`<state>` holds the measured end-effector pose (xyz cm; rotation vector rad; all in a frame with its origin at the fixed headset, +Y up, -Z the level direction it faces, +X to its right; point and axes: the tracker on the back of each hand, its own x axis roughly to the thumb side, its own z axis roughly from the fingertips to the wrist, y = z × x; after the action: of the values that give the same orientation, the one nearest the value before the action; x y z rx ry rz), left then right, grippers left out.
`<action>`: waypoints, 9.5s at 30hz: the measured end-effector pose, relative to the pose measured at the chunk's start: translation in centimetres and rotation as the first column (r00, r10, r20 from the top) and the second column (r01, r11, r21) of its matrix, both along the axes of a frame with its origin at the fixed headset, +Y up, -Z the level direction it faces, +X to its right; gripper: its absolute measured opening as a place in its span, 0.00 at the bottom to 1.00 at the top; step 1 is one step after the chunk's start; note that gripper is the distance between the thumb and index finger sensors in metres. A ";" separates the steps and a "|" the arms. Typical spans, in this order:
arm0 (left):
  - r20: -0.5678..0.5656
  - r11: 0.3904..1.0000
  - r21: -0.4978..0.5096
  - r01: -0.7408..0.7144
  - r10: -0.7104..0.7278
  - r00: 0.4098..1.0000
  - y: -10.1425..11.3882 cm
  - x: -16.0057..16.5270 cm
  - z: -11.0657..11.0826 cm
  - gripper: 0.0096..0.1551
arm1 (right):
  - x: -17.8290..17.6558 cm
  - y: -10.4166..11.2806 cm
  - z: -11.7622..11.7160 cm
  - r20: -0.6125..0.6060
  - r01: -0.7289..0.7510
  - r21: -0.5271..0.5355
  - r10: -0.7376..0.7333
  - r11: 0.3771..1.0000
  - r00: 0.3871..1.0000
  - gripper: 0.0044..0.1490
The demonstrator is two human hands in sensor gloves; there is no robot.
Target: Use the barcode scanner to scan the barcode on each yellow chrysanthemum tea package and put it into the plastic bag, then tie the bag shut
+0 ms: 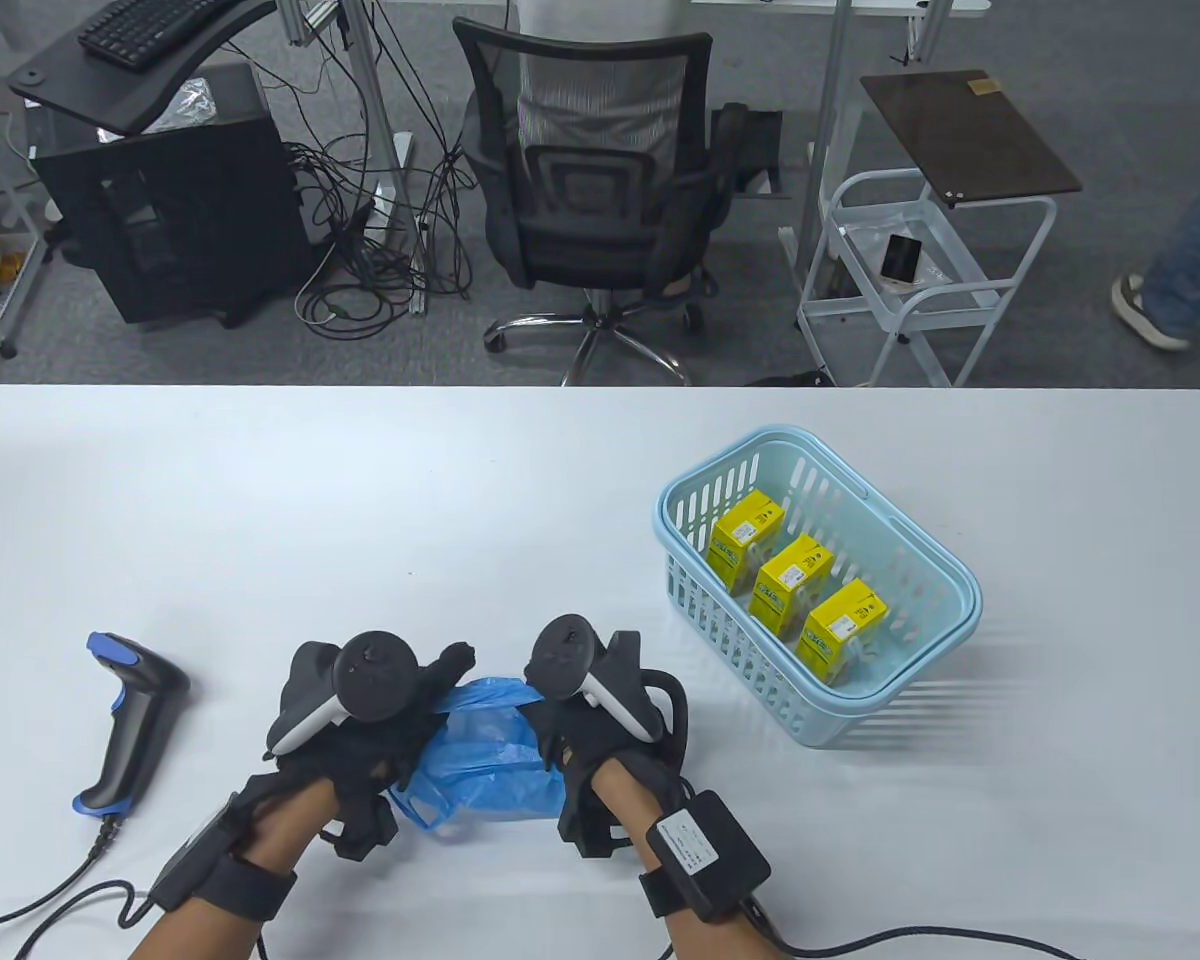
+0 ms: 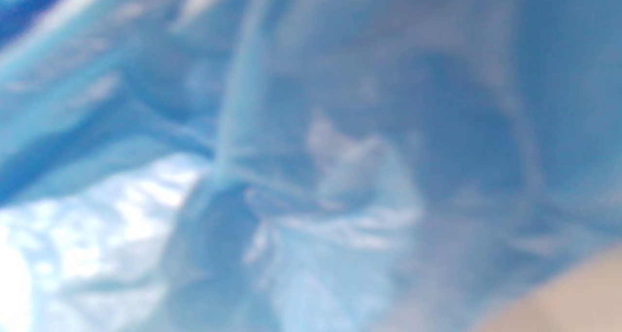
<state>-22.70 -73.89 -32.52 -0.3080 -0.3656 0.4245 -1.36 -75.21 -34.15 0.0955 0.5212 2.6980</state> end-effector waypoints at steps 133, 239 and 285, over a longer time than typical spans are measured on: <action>-0.065 0.810 0.035 0.586 -0.583 0.810 -3.0 1.3 -0.2 0.45 | -1.8 -2.5 1.1 0.043 -0.264 0.031 0.262 0.964 0.964 0.46; 0.030 0.775 -0.371 0.511 -0.540 0.841 -4.1 -4.0 -2.0 0.69 | 1.8 -3.7 -0.5 -0.036 -0.258 -0.222 0.256 0.940 0.966 0.62; -0.306 0.939 0.250 0.236 -0.155 0.939 1.7 -10.5 3.6 0.59 | 7.0 0.9 3.2 -0.108 -0.156 0.305 0.197 0.939 0.974 0.60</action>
<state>-33.19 -72.21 -28.93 -0.0001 -0.1092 0.2080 5.63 -74.34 -30.94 0.3333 0.1658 2.9439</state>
